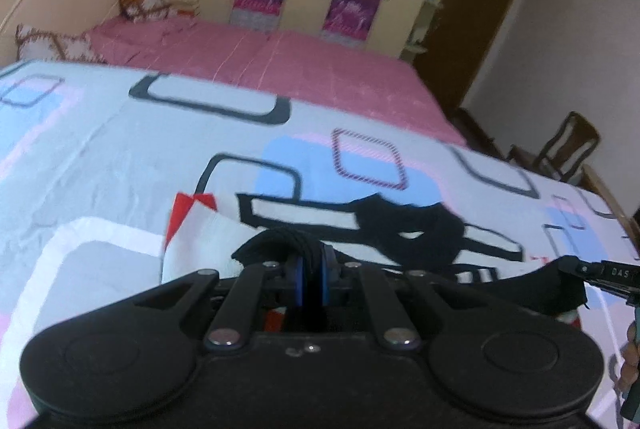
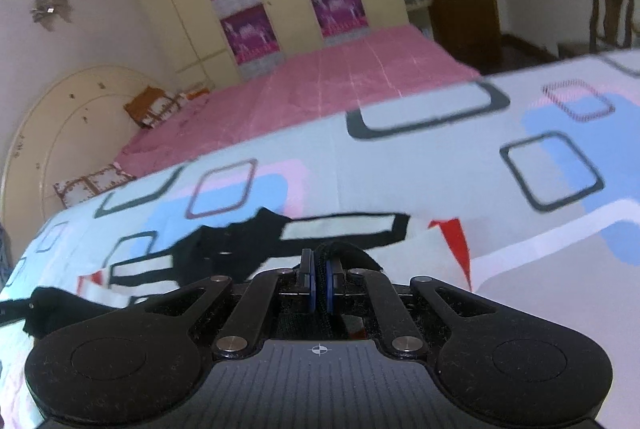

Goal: Fold small clothes
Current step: 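Lift the hem with both tools and fold it toward the collar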

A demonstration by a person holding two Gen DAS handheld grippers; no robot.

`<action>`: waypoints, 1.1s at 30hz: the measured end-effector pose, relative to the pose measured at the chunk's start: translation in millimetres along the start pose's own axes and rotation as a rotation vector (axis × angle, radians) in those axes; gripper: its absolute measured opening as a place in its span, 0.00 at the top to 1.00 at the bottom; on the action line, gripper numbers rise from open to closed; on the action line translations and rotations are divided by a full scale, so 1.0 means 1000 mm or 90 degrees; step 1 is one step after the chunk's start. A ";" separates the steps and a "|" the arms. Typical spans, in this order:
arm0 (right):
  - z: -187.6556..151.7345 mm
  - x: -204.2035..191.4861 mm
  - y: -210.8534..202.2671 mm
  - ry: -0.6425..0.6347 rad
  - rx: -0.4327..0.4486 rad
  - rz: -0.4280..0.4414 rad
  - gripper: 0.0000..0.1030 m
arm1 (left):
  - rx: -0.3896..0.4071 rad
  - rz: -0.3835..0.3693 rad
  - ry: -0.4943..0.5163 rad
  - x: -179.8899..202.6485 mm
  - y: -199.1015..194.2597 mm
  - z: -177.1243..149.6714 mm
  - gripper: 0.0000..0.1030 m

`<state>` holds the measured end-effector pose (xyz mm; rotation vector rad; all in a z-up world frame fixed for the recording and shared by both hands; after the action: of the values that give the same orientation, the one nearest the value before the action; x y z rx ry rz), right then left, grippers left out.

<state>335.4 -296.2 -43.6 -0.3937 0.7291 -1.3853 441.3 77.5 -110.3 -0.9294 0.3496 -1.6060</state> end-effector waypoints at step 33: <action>0.009 0.028 0.048 -0.031 -0.015 -0.013 0.15 | -0.039 0.055 0.022 -0.021 0.047 0.007 0.39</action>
<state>378.0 -316.5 -74.6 -0.4537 0.7039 -1.3829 478.3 86.7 -145.2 -0.9212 0.4595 -1.5405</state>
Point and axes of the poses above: each gripper's, at about its wrist camera, not at the fingertips, and y roughly the way its jaws point, x to its right, z to its top, the point moved 5 cm from there along y, roughly the way its jaws point, and after that the axes turned 9 degrees about -y, right-handed, at the moved point
